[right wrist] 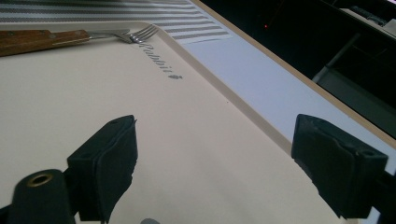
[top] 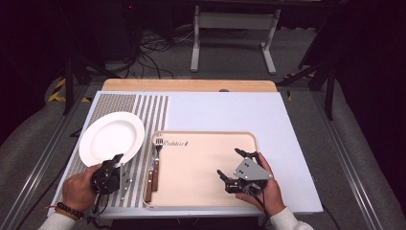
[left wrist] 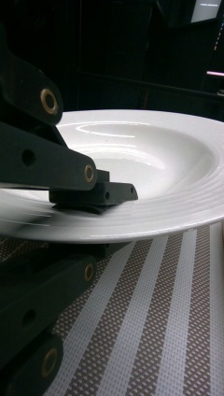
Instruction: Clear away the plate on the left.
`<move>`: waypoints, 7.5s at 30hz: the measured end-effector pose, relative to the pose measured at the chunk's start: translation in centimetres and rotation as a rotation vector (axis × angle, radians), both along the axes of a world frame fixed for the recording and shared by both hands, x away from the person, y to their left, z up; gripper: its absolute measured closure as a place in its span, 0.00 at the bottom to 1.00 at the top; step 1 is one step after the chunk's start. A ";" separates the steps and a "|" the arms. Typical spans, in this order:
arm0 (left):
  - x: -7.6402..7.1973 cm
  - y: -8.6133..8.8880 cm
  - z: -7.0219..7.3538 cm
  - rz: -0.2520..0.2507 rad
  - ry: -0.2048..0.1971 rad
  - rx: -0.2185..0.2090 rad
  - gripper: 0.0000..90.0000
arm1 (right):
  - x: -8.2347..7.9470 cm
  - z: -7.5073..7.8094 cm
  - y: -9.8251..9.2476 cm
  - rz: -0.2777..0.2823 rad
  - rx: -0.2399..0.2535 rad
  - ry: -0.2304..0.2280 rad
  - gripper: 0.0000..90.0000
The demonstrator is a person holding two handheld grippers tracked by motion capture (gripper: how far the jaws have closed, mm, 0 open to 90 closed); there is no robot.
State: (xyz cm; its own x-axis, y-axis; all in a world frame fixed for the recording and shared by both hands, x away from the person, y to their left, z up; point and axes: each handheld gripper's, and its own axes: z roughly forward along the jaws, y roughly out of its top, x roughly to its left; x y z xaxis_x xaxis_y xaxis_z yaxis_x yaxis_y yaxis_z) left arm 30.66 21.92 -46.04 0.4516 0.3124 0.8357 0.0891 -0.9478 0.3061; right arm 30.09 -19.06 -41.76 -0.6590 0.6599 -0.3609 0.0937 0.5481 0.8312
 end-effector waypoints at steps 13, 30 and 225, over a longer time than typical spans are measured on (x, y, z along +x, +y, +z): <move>0.3 -0.4 1.2 -0.005 -0.044 -0.006 0.91 | 0.0 0.0 -0.1 -0.003 0.003 -0.008 0.17; 0.6 -1.4 2.2 -0.026 -0.083 -0.011 0.91 | 0.0 0.1 -0.2 -0.010 0.008 -0.012 0.17; -3.5 -16.7 1.7 -0.628 0.192 -0.306 0.18 | 0.0 0.9 -1.4 -0.076 0.077 -0.067 0.17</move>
